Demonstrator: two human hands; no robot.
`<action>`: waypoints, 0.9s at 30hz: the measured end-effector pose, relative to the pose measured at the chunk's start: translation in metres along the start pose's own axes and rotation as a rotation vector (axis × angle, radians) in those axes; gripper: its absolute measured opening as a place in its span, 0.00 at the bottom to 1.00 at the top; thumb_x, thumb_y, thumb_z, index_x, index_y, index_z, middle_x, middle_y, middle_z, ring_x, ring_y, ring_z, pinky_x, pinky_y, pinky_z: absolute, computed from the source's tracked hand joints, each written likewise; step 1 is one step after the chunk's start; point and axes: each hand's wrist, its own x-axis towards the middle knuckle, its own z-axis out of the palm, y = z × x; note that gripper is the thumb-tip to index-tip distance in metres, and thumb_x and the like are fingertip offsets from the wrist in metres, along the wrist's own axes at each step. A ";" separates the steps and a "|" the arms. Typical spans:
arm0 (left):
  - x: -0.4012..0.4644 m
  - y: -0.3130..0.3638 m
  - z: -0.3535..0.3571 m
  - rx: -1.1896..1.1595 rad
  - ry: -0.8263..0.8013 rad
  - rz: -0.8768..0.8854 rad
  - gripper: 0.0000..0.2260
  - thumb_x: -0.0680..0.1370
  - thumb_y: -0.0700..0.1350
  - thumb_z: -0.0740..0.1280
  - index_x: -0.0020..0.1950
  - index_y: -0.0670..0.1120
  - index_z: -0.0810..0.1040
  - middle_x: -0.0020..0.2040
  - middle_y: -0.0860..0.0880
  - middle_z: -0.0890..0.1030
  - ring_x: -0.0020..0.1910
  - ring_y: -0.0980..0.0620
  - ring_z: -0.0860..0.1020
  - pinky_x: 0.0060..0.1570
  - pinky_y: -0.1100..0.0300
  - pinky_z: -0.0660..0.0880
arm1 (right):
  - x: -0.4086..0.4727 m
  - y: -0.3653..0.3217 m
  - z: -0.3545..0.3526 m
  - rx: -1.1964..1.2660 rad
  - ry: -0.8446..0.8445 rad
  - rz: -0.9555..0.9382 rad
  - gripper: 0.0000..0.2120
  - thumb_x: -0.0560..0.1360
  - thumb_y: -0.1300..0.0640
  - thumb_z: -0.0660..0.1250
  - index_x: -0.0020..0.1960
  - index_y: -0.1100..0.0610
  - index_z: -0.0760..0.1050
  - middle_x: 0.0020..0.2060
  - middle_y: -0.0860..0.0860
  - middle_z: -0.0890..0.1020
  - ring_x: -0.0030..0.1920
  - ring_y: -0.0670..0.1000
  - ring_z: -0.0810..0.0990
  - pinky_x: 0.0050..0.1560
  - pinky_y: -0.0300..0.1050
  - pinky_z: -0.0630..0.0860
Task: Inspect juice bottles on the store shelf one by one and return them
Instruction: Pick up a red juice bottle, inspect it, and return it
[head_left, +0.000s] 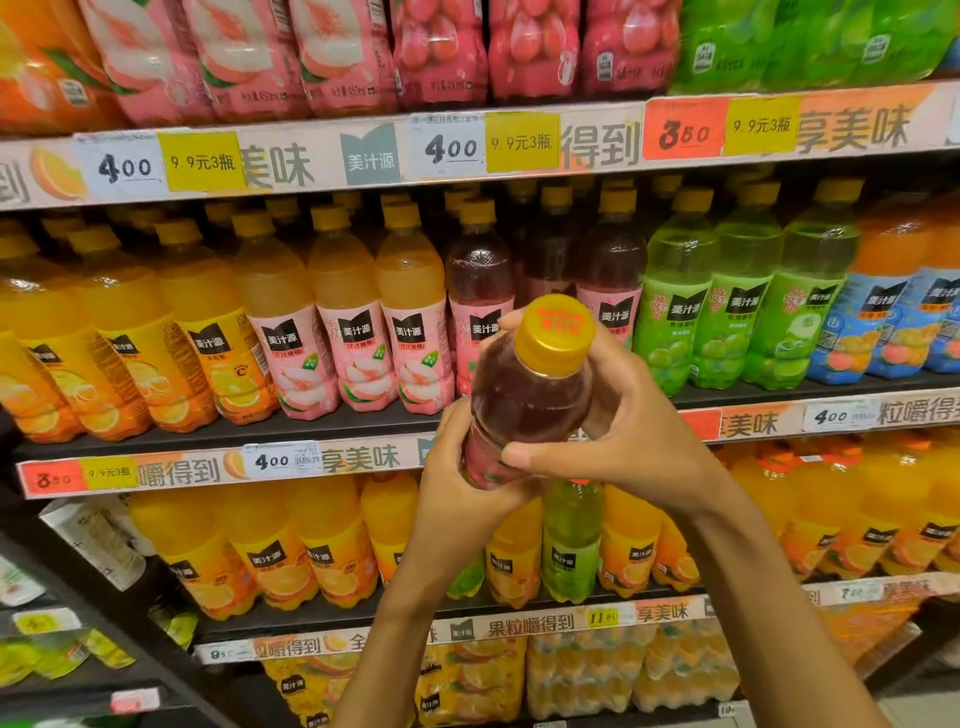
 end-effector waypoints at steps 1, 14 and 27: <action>0.001 0.000 -0.001 -0.003 -0.009 0.004 0.27 0.64 0.35 0.75 0.58 0.55 0.75 0.55 0.55 0.82 0.55 0.59 0.80 0.49 0.68 0.75 | 0.000 0.000 0.000 -0.005 -0.004 -0.003 0.34 0.65 0.68 0.76 0.67 0.58 0.68 0.60 0.54 0.77 0.62 0.51 0.77 0.61 0.44 0.74; -0.013 -0.015 -0.006 -0.166 -0.372 -0.208 0.28 0.64 0.44 0.78 0.62 0.55 0.74 0.58 0.48 0.81 0.58 0.48 0.80 0.55 0.56 0.77 | 0.010 0.009 0.000 0.247 0.058 0.081 0.25 0.65 0.49 0.77 0.59 0.52 0.76 0.51 0.53 0.83 0.50 0.56 0.83 0.52 0.52 0.78; -0.010 -0.030 0.014 -0.523 -0.164 -0.437 0.27 0.70 0.69 0.62 0.52 0.49 0.83 0.45 0.43 0.84 0.41 0.47 0.83 0.39 0.53 0.80 | 0.016 0.014 -0.011 0.276 0.368 0.112 0.17 0.73 0.48 0.67 0.61 0.49 0.75 0.56 0.49 0.83 0.58 0.48 0.81 0.52 0.42 0.78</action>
